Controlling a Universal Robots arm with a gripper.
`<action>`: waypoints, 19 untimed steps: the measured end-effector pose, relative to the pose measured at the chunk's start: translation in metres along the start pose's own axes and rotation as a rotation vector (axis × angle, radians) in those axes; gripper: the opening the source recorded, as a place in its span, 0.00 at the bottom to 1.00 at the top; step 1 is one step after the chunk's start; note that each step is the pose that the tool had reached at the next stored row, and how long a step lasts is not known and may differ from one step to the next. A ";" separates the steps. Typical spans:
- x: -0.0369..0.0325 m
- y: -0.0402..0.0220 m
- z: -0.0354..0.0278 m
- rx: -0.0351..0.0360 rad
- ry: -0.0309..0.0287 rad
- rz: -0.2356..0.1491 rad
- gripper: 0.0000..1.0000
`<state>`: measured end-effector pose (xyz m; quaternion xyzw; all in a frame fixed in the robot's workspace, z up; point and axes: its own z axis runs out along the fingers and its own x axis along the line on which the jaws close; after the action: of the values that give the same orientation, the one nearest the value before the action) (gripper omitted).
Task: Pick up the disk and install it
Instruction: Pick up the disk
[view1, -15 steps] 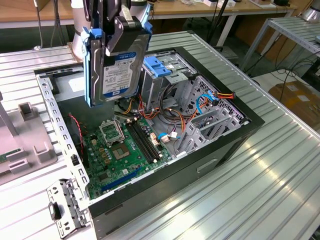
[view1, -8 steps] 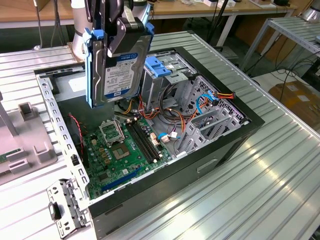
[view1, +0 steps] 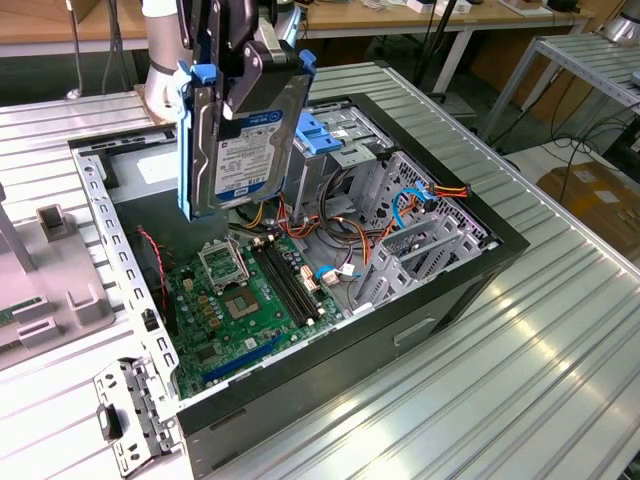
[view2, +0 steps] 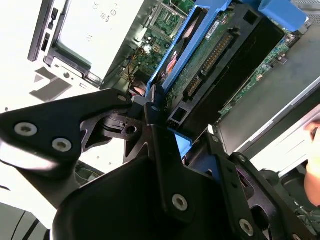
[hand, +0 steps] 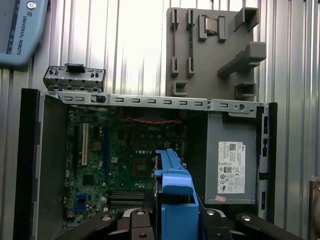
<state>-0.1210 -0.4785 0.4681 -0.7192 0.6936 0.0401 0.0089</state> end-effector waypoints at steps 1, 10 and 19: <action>0.0008 -0.0004 0.0000 0.0000 0.0000 0.000 0.37; 0.0055 -0.0031 -0.0003 0.0000 0.0000 0.000 0.37; 0.0113 -0.0071 -0.0006 0.0000 0.0000 0.000 0.37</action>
<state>-0.1135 -0.4895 0.4677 -0.7192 0.6936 0.0401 0.0089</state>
